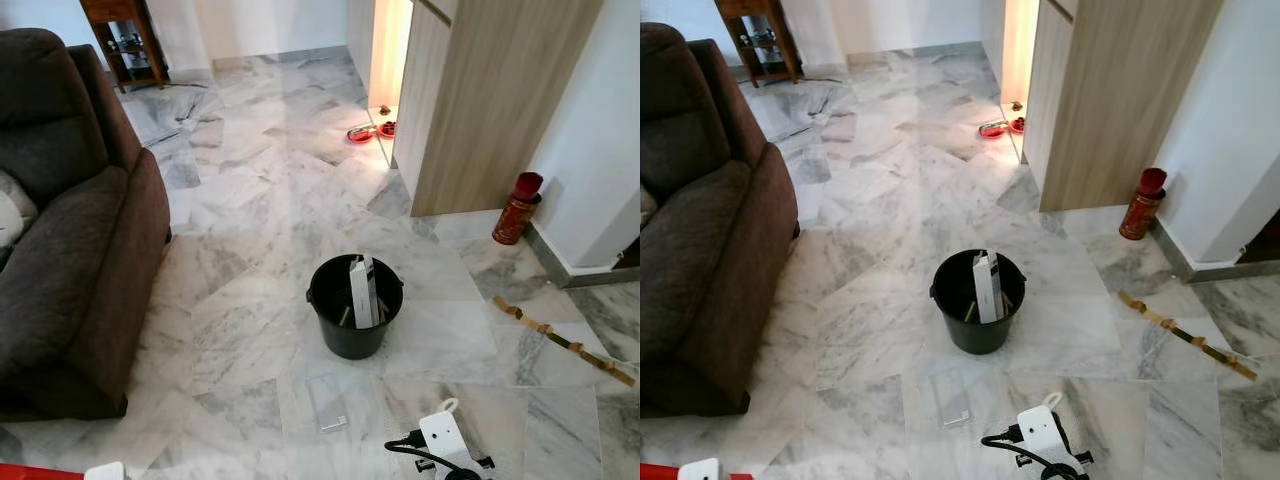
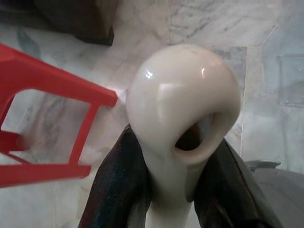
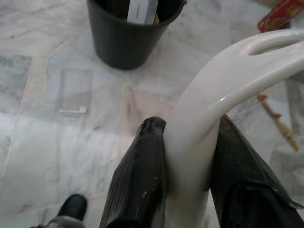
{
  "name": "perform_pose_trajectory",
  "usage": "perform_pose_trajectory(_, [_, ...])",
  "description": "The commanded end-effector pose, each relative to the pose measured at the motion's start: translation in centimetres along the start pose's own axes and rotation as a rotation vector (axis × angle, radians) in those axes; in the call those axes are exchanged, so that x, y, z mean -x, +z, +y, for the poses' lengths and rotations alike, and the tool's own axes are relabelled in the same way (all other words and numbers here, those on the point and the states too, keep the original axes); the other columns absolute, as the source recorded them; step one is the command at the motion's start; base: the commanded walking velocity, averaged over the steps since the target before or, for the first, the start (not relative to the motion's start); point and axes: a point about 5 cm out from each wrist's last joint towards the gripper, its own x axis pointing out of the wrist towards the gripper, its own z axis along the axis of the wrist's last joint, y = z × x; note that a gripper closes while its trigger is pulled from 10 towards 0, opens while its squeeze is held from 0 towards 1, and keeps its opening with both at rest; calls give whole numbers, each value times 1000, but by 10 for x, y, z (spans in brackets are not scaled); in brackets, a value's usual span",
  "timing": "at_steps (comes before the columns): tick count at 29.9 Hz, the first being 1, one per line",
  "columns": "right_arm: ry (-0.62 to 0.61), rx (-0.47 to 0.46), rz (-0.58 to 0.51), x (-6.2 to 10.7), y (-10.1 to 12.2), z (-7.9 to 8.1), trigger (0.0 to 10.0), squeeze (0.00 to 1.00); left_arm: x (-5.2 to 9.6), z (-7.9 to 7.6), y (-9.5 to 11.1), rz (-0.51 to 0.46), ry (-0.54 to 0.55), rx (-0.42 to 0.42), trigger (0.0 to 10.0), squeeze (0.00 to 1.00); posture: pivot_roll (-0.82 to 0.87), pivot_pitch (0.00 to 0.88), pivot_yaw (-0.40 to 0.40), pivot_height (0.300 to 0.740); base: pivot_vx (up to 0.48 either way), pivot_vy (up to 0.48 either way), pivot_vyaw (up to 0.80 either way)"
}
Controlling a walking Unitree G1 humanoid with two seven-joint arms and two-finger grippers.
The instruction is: Sweep floor
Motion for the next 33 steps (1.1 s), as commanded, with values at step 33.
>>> perform_pose_trajectory(33, [-293, -130, -647, -35, 190, -90, 10000, 0, 18, -10, 176, -705, -113, -150, 10000, 0, -21, 78, 38, 740, 0, 0, 0])
